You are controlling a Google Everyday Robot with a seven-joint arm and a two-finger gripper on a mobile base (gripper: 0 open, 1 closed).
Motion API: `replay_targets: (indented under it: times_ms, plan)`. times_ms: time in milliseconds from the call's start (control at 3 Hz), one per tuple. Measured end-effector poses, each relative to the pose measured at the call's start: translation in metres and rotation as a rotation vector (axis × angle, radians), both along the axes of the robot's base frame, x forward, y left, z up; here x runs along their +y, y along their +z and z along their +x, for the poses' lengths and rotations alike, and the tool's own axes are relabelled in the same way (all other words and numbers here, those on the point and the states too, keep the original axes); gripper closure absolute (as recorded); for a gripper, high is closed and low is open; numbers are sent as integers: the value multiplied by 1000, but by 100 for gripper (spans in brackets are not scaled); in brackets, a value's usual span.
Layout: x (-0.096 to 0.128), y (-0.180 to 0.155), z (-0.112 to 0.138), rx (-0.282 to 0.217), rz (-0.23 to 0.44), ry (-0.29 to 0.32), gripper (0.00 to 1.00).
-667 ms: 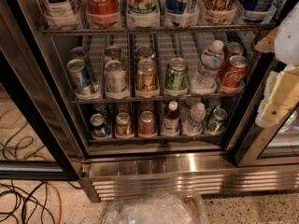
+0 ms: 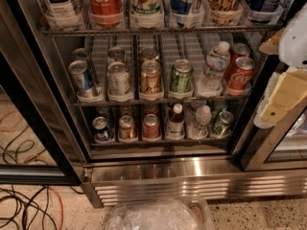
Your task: Pick blue plastic bottle from bottom shelf of fridge
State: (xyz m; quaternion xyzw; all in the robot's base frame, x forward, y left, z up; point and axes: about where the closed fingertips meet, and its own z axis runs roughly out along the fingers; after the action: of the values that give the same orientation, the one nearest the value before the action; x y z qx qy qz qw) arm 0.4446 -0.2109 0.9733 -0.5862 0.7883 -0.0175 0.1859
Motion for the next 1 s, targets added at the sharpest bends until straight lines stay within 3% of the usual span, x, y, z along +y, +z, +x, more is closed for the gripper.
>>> replay_targets:
  times_ms: [667,1000]
  plan:
    - [37,-50,-16,-16,356,-169,0]
    - [75,-83,-32,-33,502,-195,0]
